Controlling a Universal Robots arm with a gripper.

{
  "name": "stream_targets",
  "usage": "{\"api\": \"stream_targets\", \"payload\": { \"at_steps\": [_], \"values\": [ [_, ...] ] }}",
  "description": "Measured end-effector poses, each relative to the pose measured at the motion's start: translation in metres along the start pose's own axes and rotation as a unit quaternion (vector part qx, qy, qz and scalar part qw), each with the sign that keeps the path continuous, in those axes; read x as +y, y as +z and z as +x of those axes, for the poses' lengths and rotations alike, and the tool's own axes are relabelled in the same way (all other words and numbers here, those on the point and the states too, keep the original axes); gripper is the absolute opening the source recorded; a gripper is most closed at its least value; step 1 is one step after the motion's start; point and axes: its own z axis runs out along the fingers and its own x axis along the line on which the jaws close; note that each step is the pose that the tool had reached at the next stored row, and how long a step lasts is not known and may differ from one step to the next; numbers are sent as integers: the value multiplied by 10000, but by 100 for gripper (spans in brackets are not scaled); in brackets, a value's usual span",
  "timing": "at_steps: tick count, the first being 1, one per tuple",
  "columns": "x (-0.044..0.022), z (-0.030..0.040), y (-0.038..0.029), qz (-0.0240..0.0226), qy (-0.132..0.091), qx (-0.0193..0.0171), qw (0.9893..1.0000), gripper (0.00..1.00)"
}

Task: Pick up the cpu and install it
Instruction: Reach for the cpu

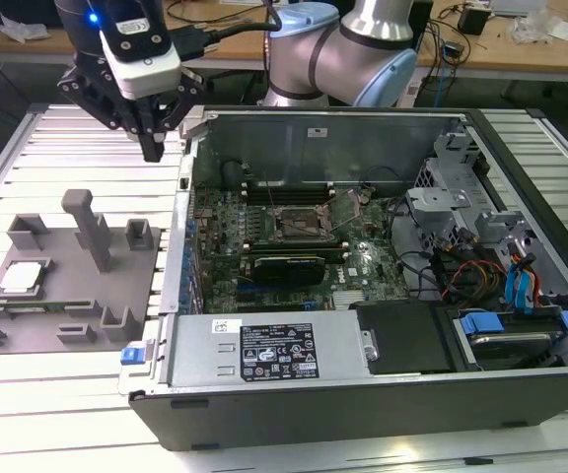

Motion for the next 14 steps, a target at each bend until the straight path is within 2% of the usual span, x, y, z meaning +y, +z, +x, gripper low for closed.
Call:
{"api": "stream_targets", "payload": {
  "at_steps": [9,14],
  "values": [
    [-12,162,-4,0,0,0,10000,11],
    [-20,276,-7,0,1,-1,10000,11]
  ]
}}
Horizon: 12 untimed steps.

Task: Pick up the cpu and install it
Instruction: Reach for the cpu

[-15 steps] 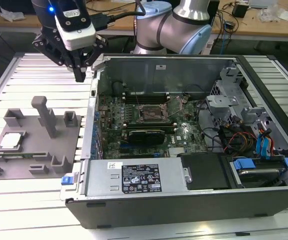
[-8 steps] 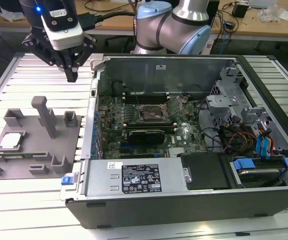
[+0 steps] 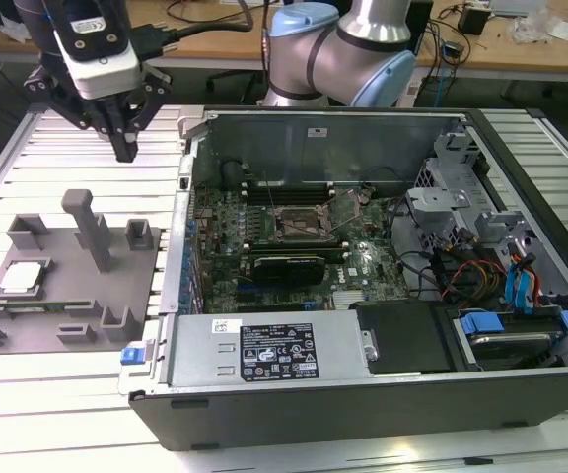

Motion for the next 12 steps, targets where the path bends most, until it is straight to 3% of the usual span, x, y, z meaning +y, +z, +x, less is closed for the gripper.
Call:
{"api": "stream_targets", "payload": {
  "at_steps": [12],
  "values": [
    [-19,251,-6,0,-1,-1,10000,11]
  ]
}}
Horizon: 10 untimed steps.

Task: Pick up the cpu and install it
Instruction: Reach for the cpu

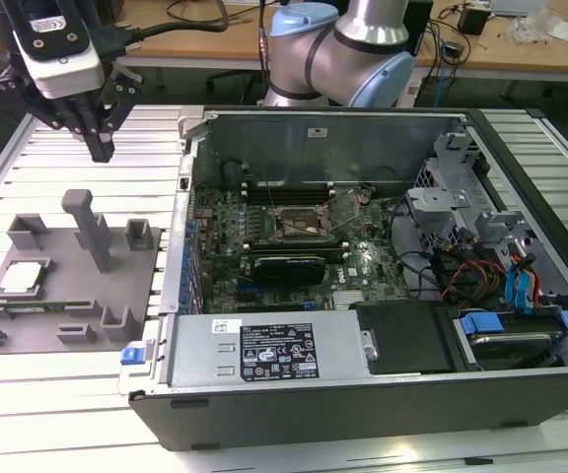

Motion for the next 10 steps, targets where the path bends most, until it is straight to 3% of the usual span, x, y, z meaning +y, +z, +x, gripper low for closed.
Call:
{"api": "stream_targets", "payload": {
  "at_steps": [10],
  "values": [
    [-13,165,19,0,0,0,10000,11]
  ]
}}
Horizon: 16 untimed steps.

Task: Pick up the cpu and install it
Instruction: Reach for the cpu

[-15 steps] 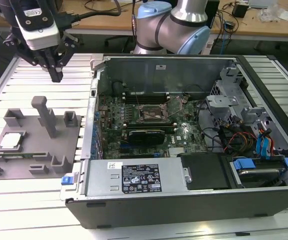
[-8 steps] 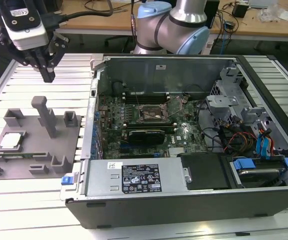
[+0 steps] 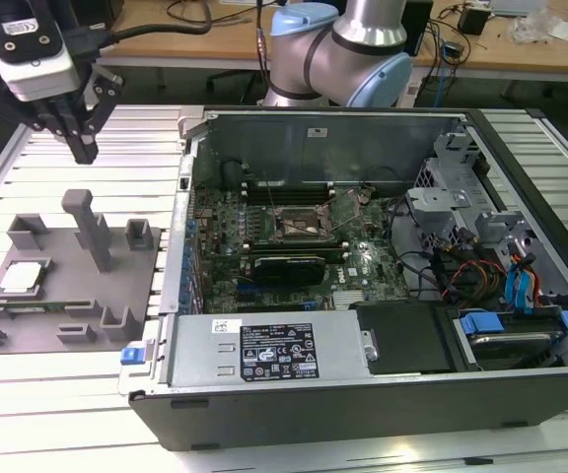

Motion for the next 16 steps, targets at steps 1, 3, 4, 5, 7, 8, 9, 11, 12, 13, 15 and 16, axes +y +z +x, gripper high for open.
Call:
{"api": "stream_targets", "payload": {
  "at_steps": [1,3,4,5,7,8,9,11,12,13,15,16],
  "values": [
    [-1,15,4,0,0,0,10000,11],
    [-4,46,13,0,-1,0,10000,11],
    [-5,61,18,0,0,0,10000,11],
    [-8,84,24,0,-1,0,10000,11],
    [-11,126,36,0,0,0,10000,11],
    [-13,141,40,0,0,0,10000,11],
    [-13,153,43,0,0,0,10000,11],
    [-17,188,52,0,0,0,10000,11],
    [-18,204,55,0,0,0,10000,11],
    [-19,217,58,0,0,0,10000,11],
    [-22,254,70,0,0,0,10000,11],
    [-24,278,77,0,0,0,10000,11]
  ]
}}
